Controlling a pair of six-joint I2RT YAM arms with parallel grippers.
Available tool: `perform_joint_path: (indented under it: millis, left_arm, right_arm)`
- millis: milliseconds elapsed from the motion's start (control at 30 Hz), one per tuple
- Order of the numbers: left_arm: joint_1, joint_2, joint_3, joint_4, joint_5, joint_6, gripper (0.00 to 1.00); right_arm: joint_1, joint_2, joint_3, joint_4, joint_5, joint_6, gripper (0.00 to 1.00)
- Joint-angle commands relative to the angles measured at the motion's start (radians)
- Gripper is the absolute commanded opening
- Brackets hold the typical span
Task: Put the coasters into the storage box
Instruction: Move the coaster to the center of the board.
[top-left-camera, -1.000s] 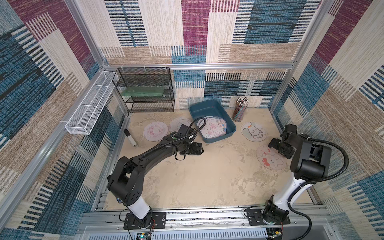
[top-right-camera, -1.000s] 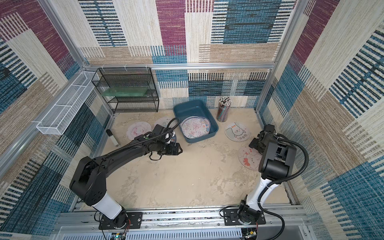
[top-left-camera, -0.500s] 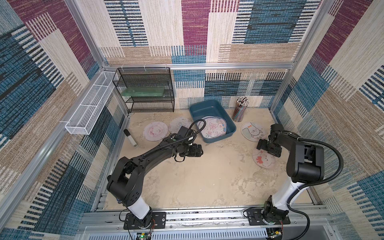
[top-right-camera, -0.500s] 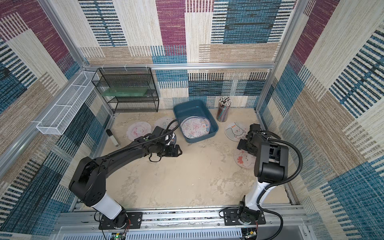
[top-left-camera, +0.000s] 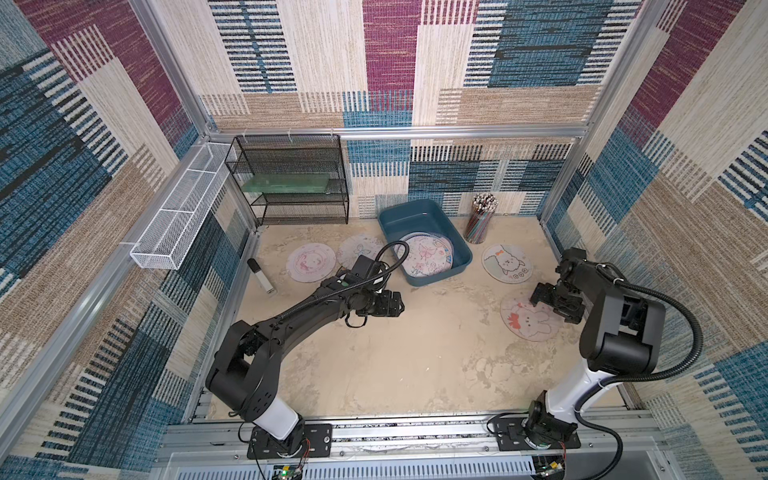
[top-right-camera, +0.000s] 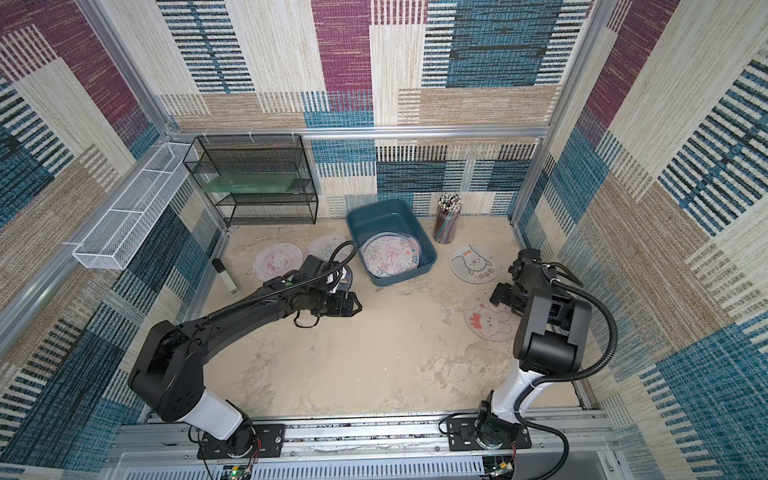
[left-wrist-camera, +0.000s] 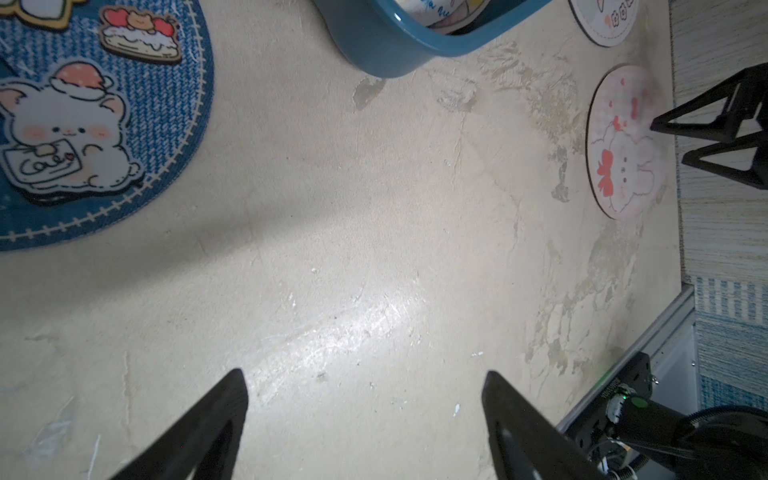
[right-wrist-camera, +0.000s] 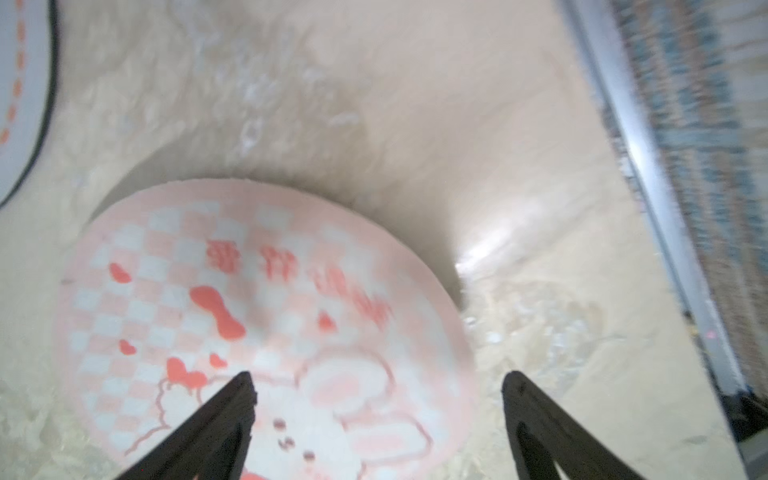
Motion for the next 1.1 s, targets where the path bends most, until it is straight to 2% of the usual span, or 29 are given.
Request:
perform_joint_path:
  millis: [0,67,367,567,933,1067]
  left_arm:
    - [0.000,-0.003,0.000,0.020,0.008,0.002,0.87]
    - [0.001,0.003,0.006,0.019,0.012,0.002,0.87]
    - [0.001,0.023,0.032,0.015,0.021,0.009,0.87]
    - [0.001,0.025,0.032,0.016,0.022,0.009,0.87]
    - [0.001,0.034,0.026,0.037,0.032,0.006,0.87]
    - [0.001,0.032,0.016,0.038,0.033,0.006,0.87]
  right_arm:
    - [-0.018,0.030,0.035,-0.019,-0.014,-0.024,0.95]
    - [-0.007,0.055,0.054,0.019,-0.055,-0.043,0.95]
    - [-0.014,0.178,0.131,0.111,-0.023,-0.065,0.95]
    - [-0.021,0.223,0.113,0.095,-0.191,-0.081,0.95]
    - [0.076,0.116,-0.060,0.024,-0.252,-0.080,0.95]
    - [0.144,0.096,-0.082,0.009,-0.268,-0.072,0.95]
